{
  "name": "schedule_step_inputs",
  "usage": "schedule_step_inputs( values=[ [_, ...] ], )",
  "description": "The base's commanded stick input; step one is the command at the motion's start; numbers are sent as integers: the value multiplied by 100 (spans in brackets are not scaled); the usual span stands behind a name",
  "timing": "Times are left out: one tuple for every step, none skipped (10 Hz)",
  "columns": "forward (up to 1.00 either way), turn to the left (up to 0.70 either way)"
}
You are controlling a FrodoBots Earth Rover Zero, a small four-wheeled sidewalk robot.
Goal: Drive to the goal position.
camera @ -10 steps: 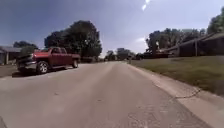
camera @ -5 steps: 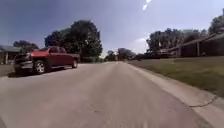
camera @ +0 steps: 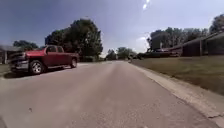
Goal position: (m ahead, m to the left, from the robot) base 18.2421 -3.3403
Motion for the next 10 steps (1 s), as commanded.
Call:
schedule_step_inputs(
  values=[
    [70,0],
    [70,0],
    [70,0],
    [70,0],
    [70,0],
    [70,0],
    [70,0],
    [70,0],
    [70,0],
    [70,0]
  ],
)
